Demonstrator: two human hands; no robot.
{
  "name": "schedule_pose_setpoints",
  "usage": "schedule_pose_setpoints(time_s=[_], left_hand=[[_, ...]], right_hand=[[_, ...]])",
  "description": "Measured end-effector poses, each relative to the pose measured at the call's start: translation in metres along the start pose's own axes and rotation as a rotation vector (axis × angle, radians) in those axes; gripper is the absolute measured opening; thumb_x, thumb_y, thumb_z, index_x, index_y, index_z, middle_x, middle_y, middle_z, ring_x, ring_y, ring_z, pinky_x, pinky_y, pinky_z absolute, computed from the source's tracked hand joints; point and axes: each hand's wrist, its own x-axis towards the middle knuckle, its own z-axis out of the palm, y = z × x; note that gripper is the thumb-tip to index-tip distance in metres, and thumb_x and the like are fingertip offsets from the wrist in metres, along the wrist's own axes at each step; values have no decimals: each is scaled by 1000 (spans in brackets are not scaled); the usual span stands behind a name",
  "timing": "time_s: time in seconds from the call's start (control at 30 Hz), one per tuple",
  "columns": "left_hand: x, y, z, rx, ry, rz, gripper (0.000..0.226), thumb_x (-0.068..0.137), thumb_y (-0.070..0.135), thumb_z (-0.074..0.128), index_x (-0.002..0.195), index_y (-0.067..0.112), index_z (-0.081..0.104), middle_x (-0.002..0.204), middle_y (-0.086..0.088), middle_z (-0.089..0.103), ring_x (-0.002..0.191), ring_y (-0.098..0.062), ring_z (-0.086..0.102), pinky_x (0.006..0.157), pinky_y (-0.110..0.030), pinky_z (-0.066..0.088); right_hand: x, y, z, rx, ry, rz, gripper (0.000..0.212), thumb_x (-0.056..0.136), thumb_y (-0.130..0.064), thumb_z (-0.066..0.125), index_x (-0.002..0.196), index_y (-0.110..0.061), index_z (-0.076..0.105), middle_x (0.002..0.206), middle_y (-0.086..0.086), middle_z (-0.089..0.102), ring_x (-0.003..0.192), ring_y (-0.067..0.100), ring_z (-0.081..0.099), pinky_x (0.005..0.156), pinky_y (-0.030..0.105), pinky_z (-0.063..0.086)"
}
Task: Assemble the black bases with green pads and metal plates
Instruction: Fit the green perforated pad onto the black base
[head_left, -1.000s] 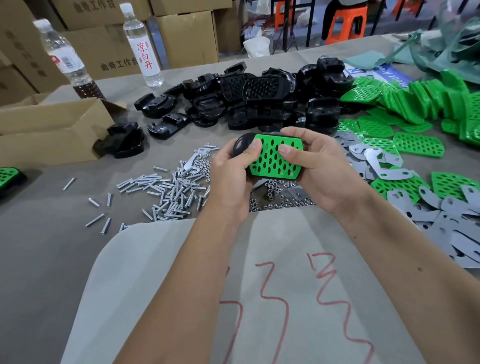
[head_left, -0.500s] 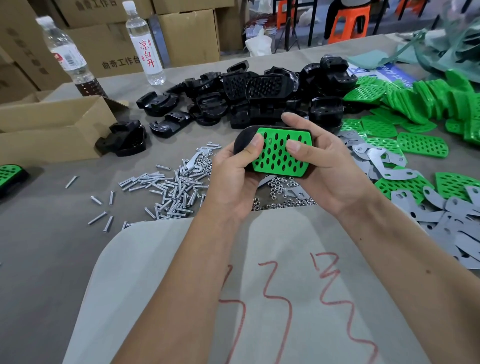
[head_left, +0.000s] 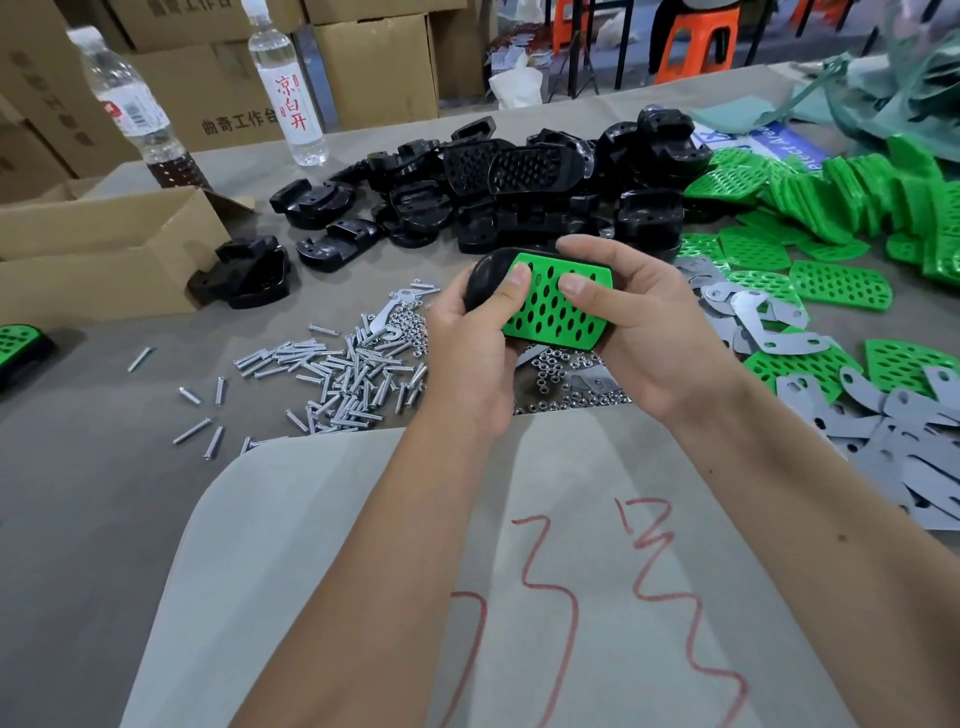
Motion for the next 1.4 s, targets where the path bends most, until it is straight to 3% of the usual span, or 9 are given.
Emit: schedule_pose_setpoints(time_s=[0.2, 0.43, 0.57, 0.7, 0.77, 0.93, 1.07, 1.17, 1.4], left_hand=[[2, 4, -1, -121, -24, -106, 14, 97, 11, 65, 107, 3, 70, 98, -13, 72, 90, -25, 69, 87, -43, 59], [7, 10, -9, -127, -78, -212, 49, 83, 22, 70, 125, -3, 65, 116, -21, 70, 104, -31, 68, 95, -47, 58], [9, 10, -12, -71, -89, -153, 32, 91, 20, 71, 117, 0, 68, 105, -15, 74, 91, -23, 73, 77, -38, 63], [9, 7, -16, -9, -81, -170, 21, 98, 21, 68, 111, 5, 72, 100, -10, 76, 93, -22, 70, 90, -40, 61], [11, 7, -19, 27, -70, -157, 12, 97, 16, 68, 104, 7, 73, 94, -8, 76, 88, -19, 68, 86, -34, 60], [14, 1, -18, 165, 40, -1, 19, 102, 12, 63, 86, 7, 71, 61, 8, 67, 63, -7, 68, 67, -27, 59], [15, 2, -17, 145, 61, -2, 22, 102, 15, 63, 84, 6, 73, 72, -1, 73, 60, -8, 65, 57, -22, 54], [15, 4, -19, 76, 25, -40, 18, 102, 18, 64, 91, 6, 74, 80, -2, 76, 64, -7, 66, 59, -21, 53], [7, 2, -10, 147, -19, -95, 19, 100, 21, 67, 92, 4, 71, 67, 0, 62, 67, -14, 69, 72, -28, 61]], right_hand=[[0, 6, -1, 183, -150, 27, 50, 89, -2, 68, 136, -18, 66, 116, 16, 71, 105, 27, 68, 93, 39, 58], [0, 4, 2, 91, -142, 47, 58, 83, -8, 72, 140, -13, 62, 123, 15, 71, 107, 24, 70, 92, 37, 58], [0, 3, 5, 23, -12, 34, 43, 83, -9, 74, 126, -11, 70, 117, 13, 74, 102, 23, 72, 93, 42, 61], [2, 6, 2, 2, 144, 25, 29, 89, -2, 72, 117, -11, 73, 108, 11, 77, 97, 23, 74, 87, 40, 63], [3, 4, -1, 61, 155, 37, 32, 87, -4, 73, 118, -11, 72, 107, 10, 78, 98, 23, 76, 86, 41, 63], [5, 2, -6, 44, 7, 155, 49, 79, -12, 74, 127, -2, 68, 123, 18, 74, 113, 30, 72, 97, 42, 60], [3, -5, -8, -35, -132, 187, 47, 83, -13, 71, 127, 2, 68, 123, 19, 73, 107, 28, 72, 88, 34, 61], [1, -5, -8, -8, -123, 145, 42, 82, -9, 70, 123, 1, 69, 116, 18, 75, 101, 27, 74, 83, 33, 61], [3, 1, 0, 43, 87, 32, 25, 94, 5, 62, 118, 3, 68, 107, 16, 77, 94, 26, 76, 80, 36, 63]])
